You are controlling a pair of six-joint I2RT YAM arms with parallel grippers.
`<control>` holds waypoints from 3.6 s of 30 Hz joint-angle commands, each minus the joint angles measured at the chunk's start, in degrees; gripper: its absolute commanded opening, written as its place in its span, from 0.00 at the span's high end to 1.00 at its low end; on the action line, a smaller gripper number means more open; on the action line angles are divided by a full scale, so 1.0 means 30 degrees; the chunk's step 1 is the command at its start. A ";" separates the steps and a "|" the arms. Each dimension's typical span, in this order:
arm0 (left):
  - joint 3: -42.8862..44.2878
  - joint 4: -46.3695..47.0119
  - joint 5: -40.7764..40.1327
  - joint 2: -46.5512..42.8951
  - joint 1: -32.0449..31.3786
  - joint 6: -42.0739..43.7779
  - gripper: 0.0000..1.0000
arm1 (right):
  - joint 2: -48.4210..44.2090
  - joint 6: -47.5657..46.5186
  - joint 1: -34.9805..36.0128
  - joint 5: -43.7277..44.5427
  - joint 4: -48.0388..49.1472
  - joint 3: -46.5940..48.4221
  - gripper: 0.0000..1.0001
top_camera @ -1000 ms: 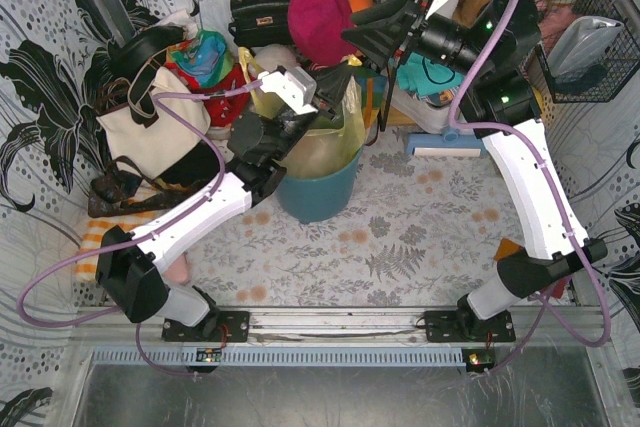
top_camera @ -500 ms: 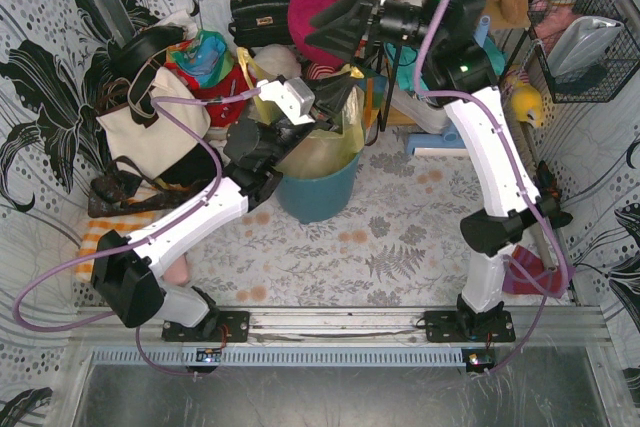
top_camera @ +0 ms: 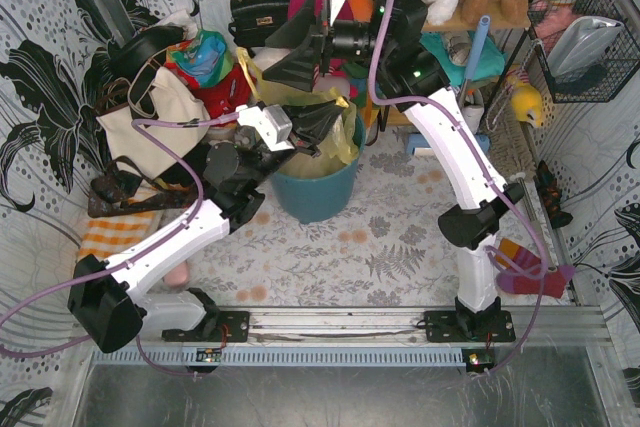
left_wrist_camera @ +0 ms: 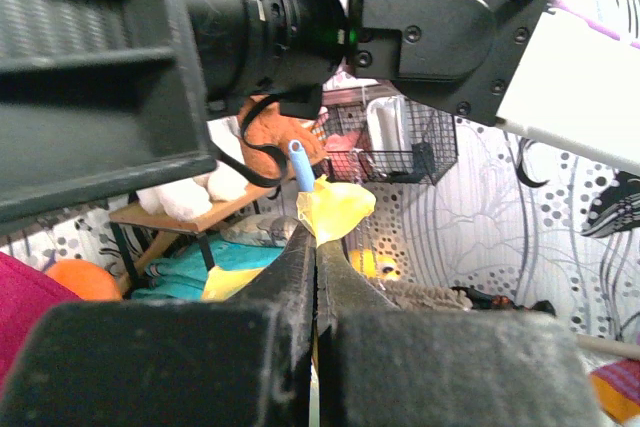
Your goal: Tie the trash bag
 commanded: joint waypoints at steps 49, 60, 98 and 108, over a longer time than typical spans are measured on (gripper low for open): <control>-0.0907 0.0356 0.0867 -0.0948 0.0101 -0.1711 1.00 | 0.1725 0.2240 0.1228 0.1308 0.7942 0.0272 1.00; -0.0414 0.0906 -0.0293 -0.0587 0.0105 -0.1507 1.00 | -0.0587 0.1478 0.1291 0.3296 0.7535 -0.1717 1.00; -0.0748 0.3653 -0.4218 -0.1057 0.0150 -0.0608 1.00 | -1.4152 -0.0086 0.1291 1.5898 0.6560 -2.0163 1.00; -0.0782 0.3638 -0.5350 -0.0927 0.0258 -0.0435 1.00 | -1.6034 0.1441 0.1291 1.1899 0.6959 -2.2695 1.00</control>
